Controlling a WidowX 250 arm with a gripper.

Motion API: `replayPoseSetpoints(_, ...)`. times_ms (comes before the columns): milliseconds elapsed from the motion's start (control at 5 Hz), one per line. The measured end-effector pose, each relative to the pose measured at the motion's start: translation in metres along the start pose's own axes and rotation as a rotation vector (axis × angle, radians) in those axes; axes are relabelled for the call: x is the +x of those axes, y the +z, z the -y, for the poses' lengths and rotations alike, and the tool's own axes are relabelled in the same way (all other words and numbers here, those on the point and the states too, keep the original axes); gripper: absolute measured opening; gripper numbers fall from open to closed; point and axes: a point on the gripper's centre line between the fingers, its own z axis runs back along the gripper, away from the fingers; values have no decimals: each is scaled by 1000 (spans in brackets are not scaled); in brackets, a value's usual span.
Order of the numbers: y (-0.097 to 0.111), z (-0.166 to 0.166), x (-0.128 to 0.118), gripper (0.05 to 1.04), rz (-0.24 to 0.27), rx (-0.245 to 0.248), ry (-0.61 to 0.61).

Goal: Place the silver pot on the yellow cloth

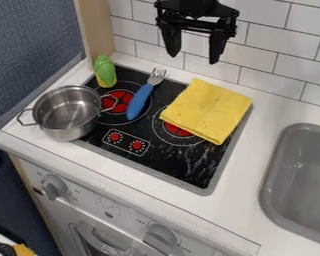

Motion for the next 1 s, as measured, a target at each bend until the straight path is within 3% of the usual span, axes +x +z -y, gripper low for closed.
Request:
replayPoseSetpoints(400, -19, -11, -18, 999, -54, 8, -4)
replayPoseSetpoints(600, -3, -39, -40, 999, -19, 19, -24)
replayPoseSetpoints(800, 5, -79, -70, 999, 13, 83, -89)
replayPoseSetpoints(1000, -13, -118, -90, 999, -19, 136, -130)
